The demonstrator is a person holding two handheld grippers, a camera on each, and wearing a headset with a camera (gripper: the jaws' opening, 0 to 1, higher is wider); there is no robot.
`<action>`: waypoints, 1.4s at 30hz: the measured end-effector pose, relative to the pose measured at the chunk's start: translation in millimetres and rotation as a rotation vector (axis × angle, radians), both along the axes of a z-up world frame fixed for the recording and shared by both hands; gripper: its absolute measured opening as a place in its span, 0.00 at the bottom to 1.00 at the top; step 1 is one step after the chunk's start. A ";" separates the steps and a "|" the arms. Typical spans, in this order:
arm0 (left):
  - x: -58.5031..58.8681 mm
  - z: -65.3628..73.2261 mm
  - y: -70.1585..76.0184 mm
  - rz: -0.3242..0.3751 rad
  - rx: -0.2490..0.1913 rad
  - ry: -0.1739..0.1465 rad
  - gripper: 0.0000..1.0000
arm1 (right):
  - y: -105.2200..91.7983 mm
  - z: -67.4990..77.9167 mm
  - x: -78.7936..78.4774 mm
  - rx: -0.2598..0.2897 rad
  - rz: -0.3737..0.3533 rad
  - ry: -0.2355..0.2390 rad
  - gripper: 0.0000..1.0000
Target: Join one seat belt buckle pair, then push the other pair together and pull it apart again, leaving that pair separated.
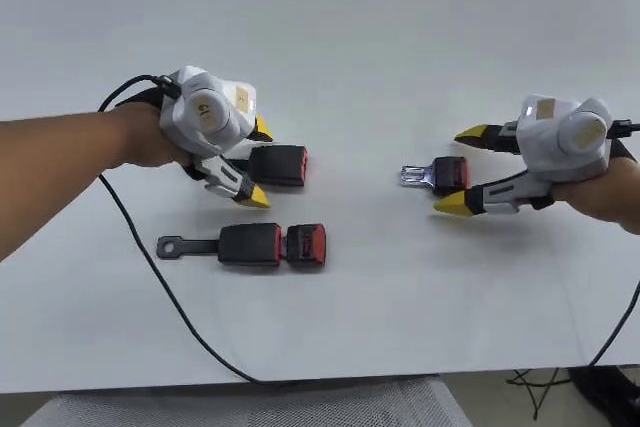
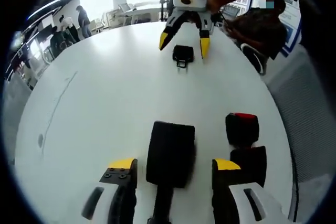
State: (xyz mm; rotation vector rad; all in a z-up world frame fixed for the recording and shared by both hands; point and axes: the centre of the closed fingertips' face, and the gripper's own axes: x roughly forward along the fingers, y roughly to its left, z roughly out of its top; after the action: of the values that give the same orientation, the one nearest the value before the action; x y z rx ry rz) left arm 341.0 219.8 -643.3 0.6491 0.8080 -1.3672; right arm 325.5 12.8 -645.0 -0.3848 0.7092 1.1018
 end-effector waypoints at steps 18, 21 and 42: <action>4.2 53.5 49.4 0.640 -0.273 0.004 1.00 | 4.5 43.7 9.2 0.108 -0.432 -0.171 0.93; -11.1 57.5 59.5 0.651 -0.282 -0.010 1.00 | 12.8 47.7 -0.3 0.125 -0.462 -0.187 0.98; -102.6 78.9 102.5 0.700 -0.378 -0.051 1.00 | 46.1 60.7 -71.5 0.152 -0.435 -0.229 1.00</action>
State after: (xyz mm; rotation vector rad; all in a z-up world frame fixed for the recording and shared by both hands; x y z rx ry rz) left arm 238.4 322.3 -564.4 0.0770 0.6249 -0.8181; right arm 254.0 59.0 -584.3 -0.2083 0.4723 0.6806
